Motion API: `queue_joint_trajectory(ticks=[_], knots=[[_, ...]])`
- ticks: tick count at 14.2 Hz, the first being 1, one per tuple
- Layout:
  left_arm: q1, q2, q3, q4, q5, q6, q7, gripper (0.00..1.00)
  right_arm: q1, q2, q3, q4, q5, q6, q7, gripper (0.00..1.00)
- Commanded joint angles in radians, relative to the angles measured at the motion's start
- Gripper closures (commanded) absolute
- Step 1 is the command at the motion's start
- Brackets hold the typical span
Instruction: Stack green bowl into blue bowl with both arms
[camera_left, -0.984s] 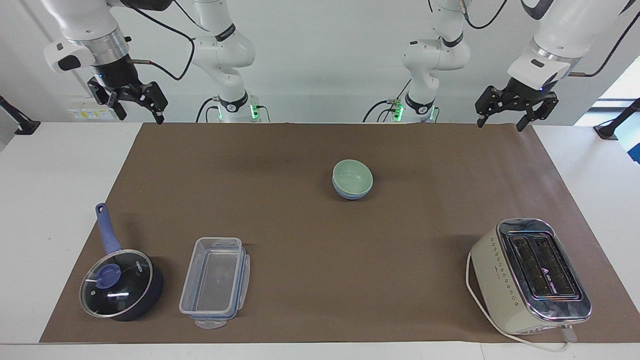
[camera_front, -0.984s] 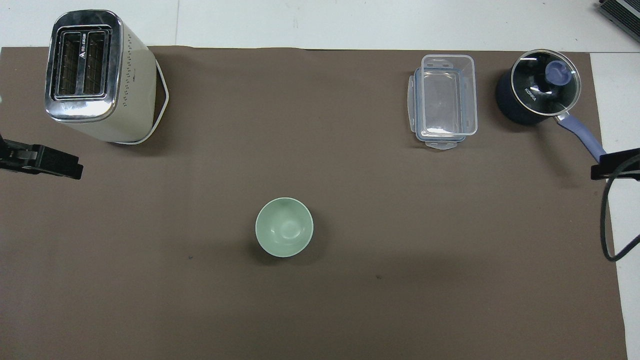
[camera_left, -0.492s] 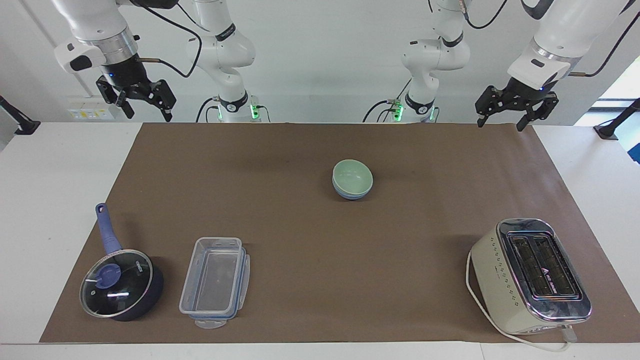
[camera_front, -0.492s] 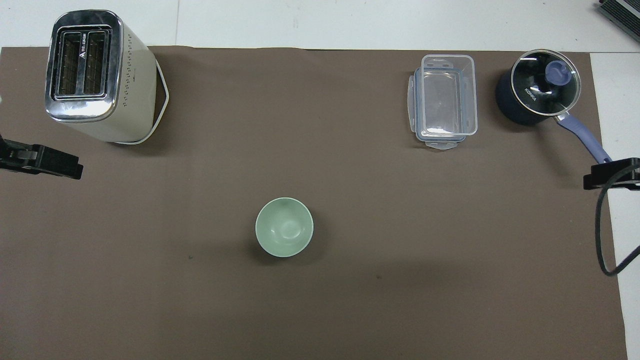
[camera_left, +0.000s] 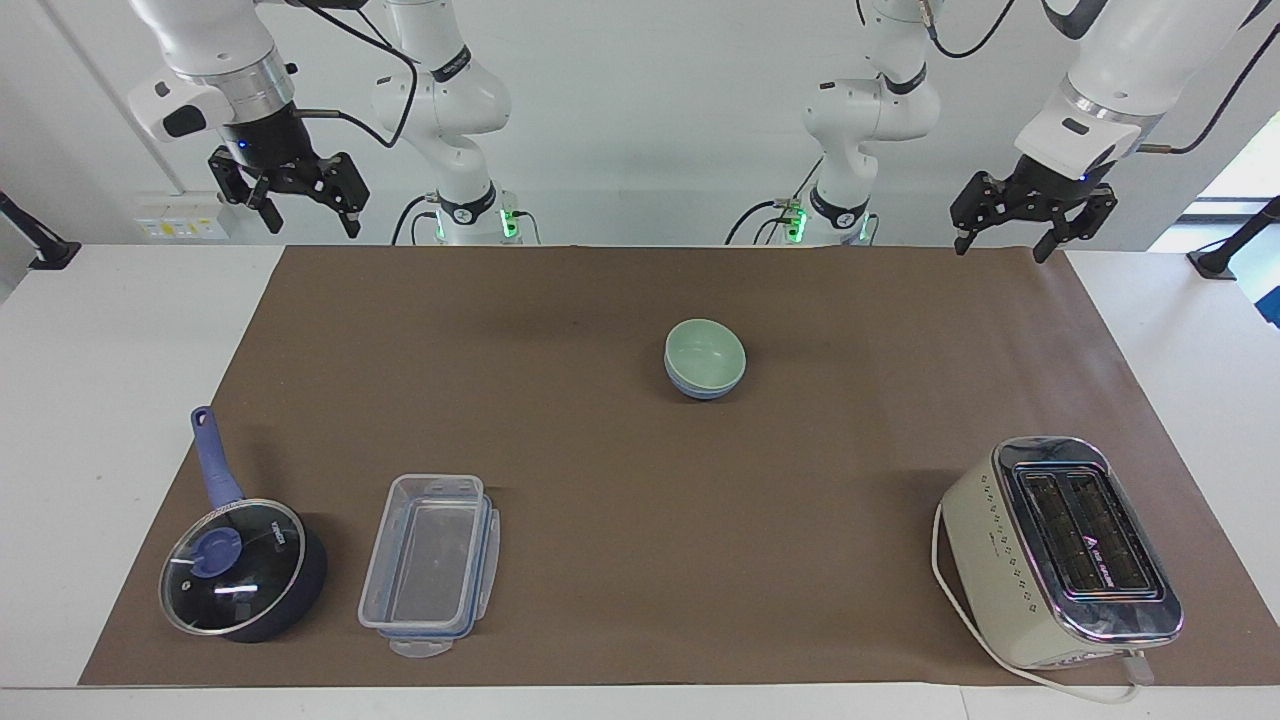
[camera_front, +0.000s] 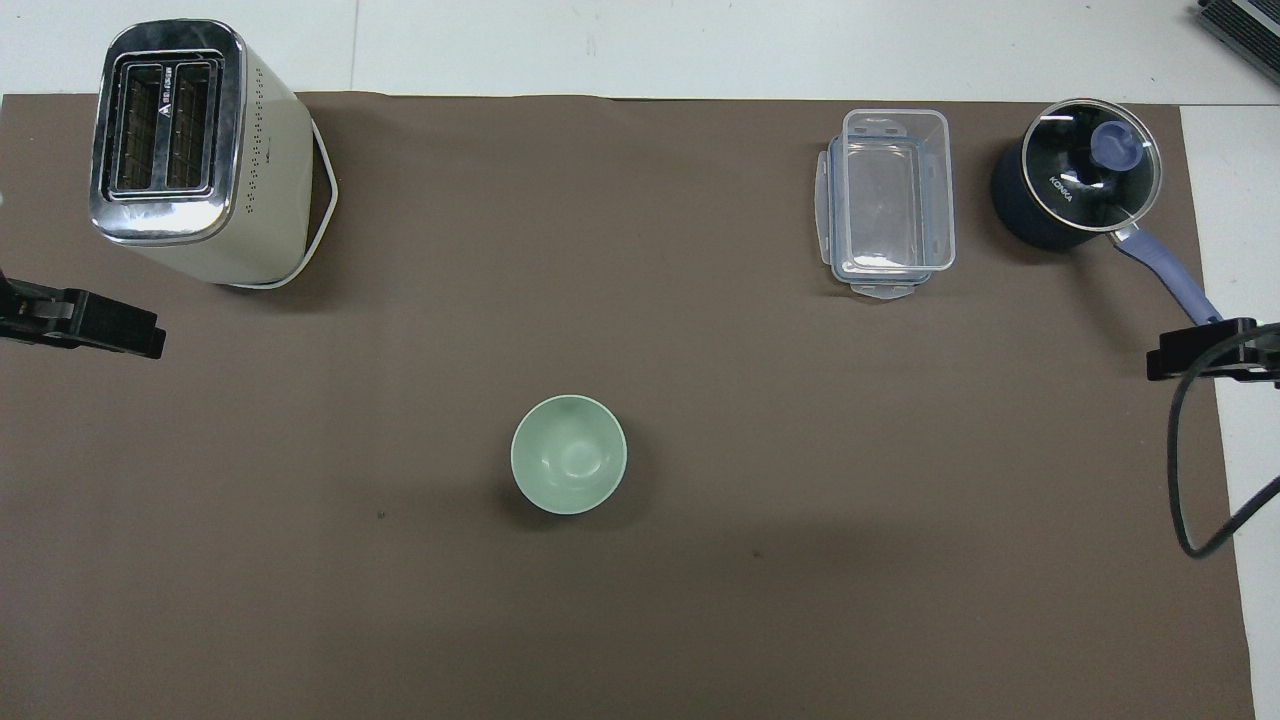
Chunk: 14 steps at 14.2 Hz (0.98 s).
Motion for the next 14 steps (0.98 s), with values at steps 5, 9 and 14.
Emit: queue_joint_trajectory(ticks=[5, 9, 14], knots=[[0.013, -0.024, -0.005, -0.025, -0.002, 0.008, 0.001, 0.0, 0.003, -0.008, -0.008, -0.004, 0.011, -0.011, -0.001, 0.0], [0.031, -0.022, 0.007, -0.025, -0.002, 0.022, 0.001, 0.0, -0.009, -0.006, -0.006, -0.003, 0.016, -0.011, -0.007, 0.0], [0.029, -0.022, 0.007, -0.025, -0.004, 0.023, -0.001, 0.0, -0.014, -0.006, -0.008, -0.001, 0.018, -0.046, 0.001, 0.0]])
